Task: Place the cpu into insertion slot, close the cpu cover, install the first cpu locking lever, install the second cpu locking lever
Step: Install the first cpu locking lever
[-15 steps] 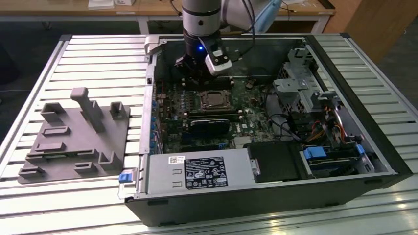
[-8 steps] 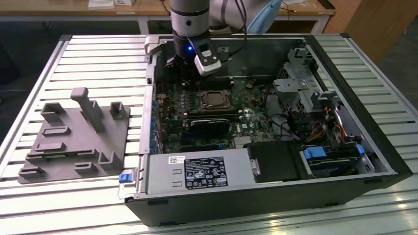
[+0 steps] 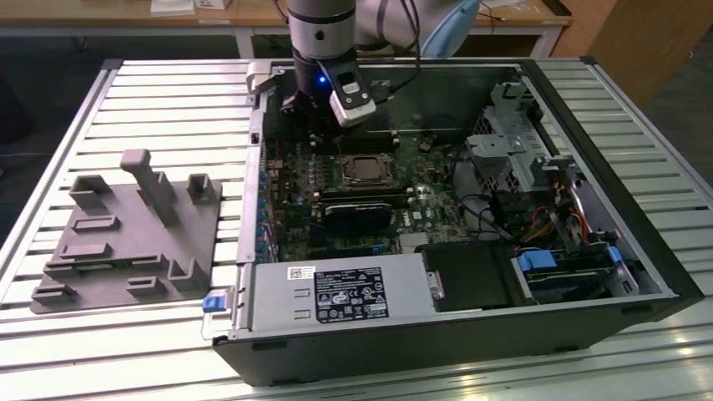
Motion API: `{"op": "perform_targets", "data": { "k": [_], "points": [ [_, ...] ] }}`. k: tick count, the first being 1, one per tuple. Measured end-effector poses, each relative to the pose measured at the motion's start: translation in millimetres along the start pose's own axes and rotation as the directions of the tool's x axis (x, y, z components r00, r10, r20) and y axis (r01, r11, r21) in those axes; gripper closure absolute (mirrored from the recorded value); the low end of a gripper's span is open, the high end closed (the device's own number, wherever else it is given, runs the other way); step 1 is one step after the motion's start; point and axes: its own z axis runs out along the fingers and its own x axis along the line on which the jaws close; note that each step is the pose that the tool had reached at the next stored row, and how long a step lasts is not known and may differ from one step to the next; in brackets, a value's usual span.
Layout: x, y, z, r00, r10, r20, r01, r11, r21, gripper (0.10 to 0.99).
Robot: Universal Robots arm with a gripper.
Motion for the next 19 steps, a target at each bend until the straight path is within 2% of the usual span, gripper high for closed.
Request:
{"op": "perform_targets", "data": {
  "k": [9,10,12,15,16,17,19],
  "points": [
    [-0.2,0.2,-10.9,1.0,0.0,0.002,0.0,1.0,-0.004,0.98],
    [-0.2,0.2,-11.2,1.0,0.0,0.002,0.0,1.0,-0.007,0.98],
    [0.0,0.2,-11.3,1.0,0.001,-0.0006,-0.001,0.9996,-0.027,0.98],
    [0.3,0.0,-11.3,1.0,0.002,-0.0074,-0.003,0.9971,-0.077,0.98],
    [0.5,0.0,-11.3,1.0,0.003,-0.0091,-0.003,0.9959,-0.09,0.98],
    [0.7,-0.1,-11.4,0.9999,0.003,-0.0106,-0.004,0.9949,-0.101,0.98],
    [1.5,-0.2,-11.4,0.9999,0.003,-0.0127,-0.005,0.9933,-0.116,0.98]
  ]
}}
